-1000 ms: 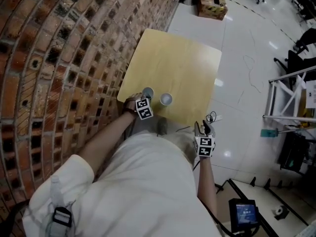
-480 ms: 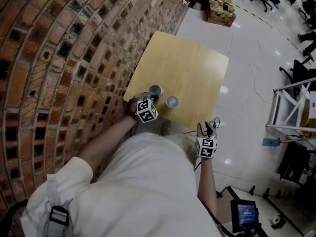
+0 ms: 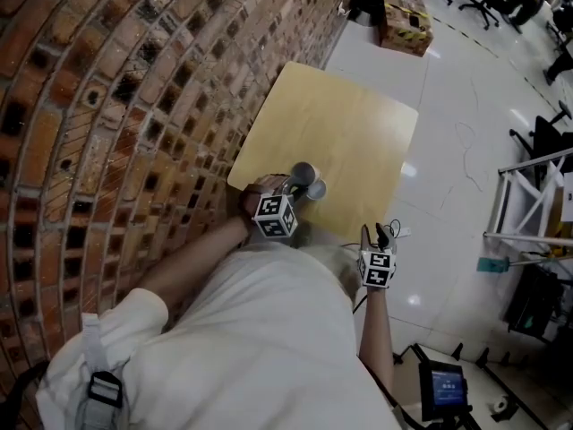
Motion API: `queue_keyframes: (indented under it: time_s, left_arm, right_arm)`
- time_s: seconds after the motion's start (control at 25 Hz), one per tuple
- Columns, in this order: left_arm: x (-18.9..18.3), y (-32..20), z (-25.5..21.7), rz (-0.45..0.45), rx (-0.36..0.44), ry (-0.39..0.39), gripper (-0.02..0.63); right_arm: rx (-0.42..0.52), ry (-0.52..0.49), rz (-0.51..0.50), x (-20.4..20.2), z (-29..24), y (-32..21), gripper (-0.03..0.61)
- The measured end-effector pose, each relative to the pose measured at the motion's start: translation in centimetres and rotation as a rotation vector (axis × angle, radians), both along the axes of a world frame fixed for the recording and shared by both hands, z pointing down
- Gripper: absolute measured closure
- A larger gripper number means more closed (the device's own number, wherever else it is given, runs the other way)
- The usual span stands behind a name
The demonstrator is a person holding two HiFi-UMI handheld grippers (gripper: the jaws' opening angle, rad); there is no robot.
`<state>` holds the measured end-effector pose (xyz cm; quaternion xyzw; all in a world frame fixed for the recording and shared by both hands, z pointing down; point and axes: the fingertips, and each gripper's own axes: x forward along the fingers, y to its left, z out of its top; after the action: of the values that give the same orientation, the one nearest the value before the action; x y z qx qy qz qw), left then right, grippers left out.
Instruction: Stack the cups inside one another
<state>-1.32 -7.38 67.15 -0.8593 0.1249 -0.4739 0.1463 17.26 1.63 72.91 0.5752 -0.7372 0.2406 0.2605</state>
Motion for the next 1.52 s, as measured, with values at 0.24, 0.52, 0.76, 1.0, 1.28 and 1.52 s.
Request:
queue_keyframes:
  time_s: [0.24,0.52,0.76,1.0,1.28,1.52]
  left_arm:
    - [1.5,2.3,3.4,0.093,-0.067,-0.066,0.574]
    - [2.2,3.0,6.4,0.134,-0.117,-0.139,0.574]
    - [2.2,2.9,8.2,0.144,-0.135,-0.186,0.574]
    - [2.4,2.4,9.5,0.162,-0.127,-0.219,0.574]
    - [2.7,1.7,10.4,0.147,-0.140,-0.218,0.569]
    - [2.8,2.1,10.1,0.139,-0.160,-0.197,0.526]
  right_arm:
    - [-0.001,-0.005,0.026,0.7,0.0,0.5,0.428]
    - [-0.016,-0.005,0.053,1.5,0.1,1.3,0.430]
    - [-0.027,0.002,0.065,1.9,0.6,1.9,0.430]
    - [-0.037,0.001,0.064,1.7,0.8,2.1,0.430]
    - [-0.038,0.011,0.054,1.4,0.2,1.4,0.431]
    - [-0.042,0.014,0.046,1.1,-0.2,1.0,0.431]
